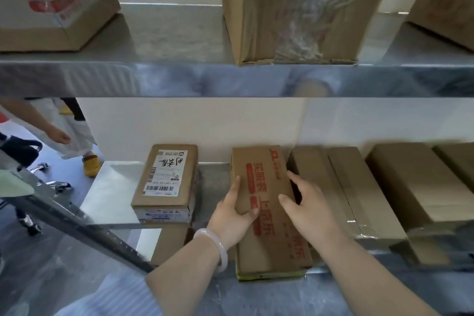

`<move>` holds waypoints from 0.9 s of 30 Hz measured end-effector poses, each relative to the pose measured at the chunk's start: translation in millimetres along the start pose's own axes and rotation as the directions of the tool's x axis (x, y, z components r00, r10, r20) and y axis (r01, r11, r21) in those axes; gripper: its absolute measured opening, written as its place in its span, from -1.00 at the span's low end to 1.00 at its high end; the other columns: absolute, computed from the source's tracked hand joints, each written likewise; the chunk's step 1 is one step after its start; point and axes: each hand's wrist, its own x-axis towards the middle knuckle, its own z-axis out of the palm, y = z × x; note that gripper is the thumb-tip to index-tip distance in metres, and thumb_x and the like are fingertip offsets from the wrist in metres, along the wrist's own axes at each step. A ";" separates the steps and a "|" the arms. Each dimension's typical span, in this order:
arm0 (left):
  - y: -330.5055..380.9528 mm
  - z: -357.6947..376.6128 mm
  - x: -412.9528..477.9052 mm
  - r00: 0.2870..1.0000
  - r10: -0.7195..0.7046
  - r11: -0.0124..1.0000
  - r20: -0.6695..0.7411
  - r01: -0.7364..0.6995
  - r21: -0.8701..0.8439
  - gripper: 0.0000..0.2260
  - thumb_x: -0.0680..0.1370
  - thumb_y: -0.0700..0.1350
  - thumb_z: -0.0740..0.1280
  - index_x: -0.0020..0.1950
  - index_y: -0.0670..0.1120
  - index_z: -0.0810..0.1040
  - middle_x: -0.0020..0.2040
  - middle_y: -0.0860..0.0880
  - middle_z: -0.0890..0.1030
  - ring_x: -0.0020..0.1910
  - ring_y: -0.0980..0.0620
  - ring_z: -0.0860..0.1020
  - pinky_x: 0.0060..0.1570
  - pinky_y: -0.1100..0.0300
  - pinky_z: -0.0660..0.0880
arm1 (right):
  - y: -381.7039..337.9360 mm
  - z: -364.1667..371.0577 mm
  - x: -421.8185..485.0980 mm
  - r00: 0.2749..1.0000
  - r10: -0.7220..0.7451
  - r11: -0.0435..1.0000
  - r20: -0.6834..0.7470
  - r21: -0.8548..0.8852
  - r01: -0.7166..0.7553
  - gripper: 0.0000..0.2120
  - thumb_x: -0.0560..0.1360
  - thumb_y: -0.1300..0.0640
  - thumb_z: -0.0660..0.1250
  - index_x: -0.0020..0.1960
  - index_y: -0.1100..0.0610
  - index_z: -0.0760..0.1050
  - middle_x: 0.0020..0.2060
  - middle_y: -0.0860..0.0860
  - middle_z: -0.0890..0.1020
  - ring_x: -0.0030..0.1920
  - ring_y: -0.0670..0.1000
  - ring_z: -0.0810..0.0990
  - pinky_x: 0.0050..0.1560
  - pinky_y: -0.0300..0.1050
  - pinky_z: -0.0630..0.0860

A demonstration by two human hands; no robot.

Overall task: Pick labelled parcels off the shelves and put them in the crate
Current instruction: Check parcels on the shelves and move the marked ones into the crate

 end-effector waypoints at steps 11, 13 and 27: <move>3.3 -21.1 -12.8 1.000 0.012 0.936 -0.004 -0.012 -0.351 -0.25 0.45 -0.02 0.49 0.45 0.44 0.15 0.20 0.13 0.64 0.19 0.05 0.61 0.27 -0.08 0.50 | -2.2 -19.0 -5.2 0.973 0.093 0.957 0.213 0.251 -0.146 -0.46 0.60 -0.13 0.20 0.53 -0.18 0.12 0.30 -0.12 0.44 0.19 -0.05 0.48 0.01 -0.19 0.42; 6.3 -21.1 -14.7 1.000 0.015 0.932 -0.015 -0.020 -0.362 -0.26 0.47 -0.05 0.48 0.46 0.43 0.16 0.21 0.14 0.63 0.19 0.06 0.61 0.26 -0.07 0.50 | -3.2 -20.0 -7.8 0.963 0.096 0.946 0.253 0.277 -0.167 -0.42 0.59 -0.15 0.21 0.54 -0.22 0.07 0.27 -0.10 0.51 0.04 -0.10 0.49 -0.07 -0.21 0.40; 42.8 -20.3 -27.0 0.996 -0.002 1.000 -0.085 0.002 0.001 0.15 0.12 0.53 0.40 0.59 0.17 0.03 0.48 0.01 0.26 0.45 -0.05 0.30 0.43 -0.08 0.31 | -7.1 -14.8 -19.9 0.991 -0.102 0.943 0.081 0.326 0.071 -0.08 0.12 -0.43 0.43 0.43 -0.24 0.30 0.37 -0.09 0.38 0.36 -0.05 0.37 0.35 0.11 0.41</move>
